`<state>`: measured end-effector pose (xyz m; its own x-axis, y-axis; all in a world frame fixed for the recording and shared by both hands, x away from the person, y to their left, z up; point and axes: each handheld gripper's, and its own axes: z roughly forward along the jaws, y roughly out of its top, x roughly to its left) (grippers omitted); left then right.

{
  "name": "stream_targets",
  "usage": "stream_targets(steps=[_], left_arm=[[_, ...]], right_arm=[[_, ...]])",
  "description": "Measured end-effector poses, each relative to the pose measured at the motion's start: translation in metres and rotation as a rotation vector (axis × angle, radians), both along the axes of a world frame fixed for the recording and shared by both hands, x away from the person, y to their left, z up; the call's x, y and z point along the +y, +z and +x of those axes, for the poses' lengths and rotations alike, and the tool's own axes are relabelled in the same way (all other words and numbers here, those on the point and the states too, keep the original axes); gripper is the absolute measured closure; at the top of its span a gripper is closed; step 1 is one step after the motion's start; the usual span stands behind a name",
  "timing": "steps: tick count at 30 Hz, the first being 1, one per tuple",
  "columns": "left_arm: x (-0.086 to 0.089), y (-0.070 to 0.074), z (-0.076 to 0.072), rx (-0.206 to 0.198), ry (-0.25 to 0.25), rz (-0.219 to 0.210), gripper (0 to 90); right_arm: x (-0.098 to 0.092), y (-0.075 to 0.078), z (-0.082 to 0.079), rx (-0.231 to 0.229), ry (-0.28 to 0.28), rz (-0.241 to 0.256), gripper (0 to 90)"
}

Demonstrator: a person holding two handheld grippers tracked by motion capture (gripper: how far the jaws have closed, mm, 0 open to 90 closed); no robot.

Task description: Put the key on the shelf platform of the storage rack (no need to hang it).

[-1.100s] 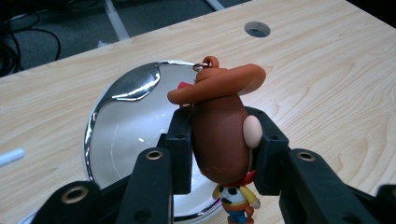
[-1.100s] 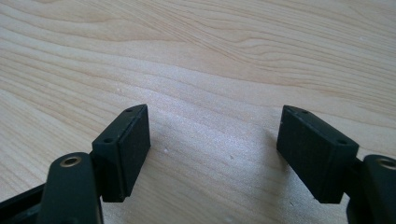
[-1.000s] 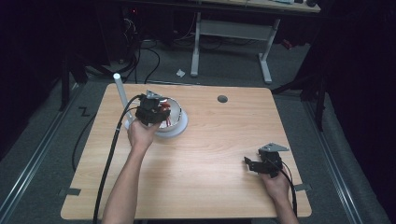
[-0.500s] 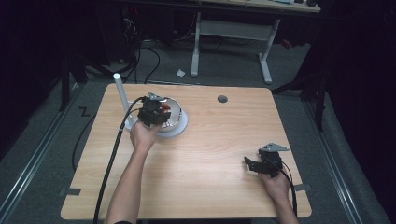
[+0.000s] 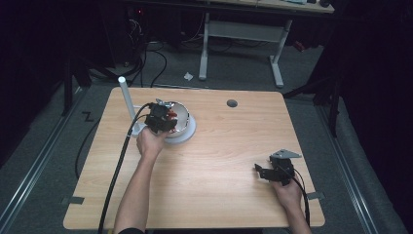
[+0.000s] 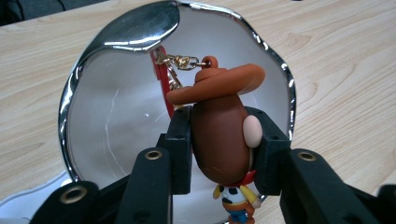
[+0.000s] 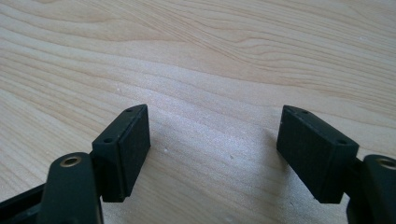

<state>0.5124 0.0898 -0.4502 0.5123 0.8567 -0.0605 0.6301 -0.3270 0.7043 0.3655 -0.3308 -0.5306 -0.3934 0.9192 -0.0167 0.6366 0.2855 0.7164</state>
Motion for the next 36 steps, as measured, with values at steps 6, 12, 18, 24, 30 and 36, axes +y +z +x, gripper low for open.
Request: stream_targets(steps=[6, 12, 18, 24, 30, 36], left_arm=[[0.003, -0.005, 0.001, 0.013, 0.017, 0.001, 63.7], [0.003, -0.004, 0.001, 0.014, 0.034, 0.008, 54.8], [0.005, 0.005, -0.005, -0.018, 0.034, -0.002, 49.8], [0.011, 0.014, -0.012, -0.047, 0.036, -0.013, 45.9], [0.020, 0.021, -0.020, -0.070, 0.044, -0.039, 43.3], [0.031, 0.030, -0.032, -0.096, 0.046, -0.060, 40.0]], right_arm=[[0.000, 0.000, 0.000, 0.000, 0.000, 0.001, 25.8], [0.000, 0.000, 0.000, 0.000, 0.000, 0.000, 25.7], [0.000, 0.000, 0.000, 0.000, 0.000, 0.000, 25.7], [0.000, 0.000, 0.000, 0.000, 0.000, 0.000, 25.7], [0.000, 0.000, 0.000, 0.000, 0.000, 0.000, 25.7], [0.000, 0.000, 0.000, 0.000, 0.000, 0.000, 25.7]])
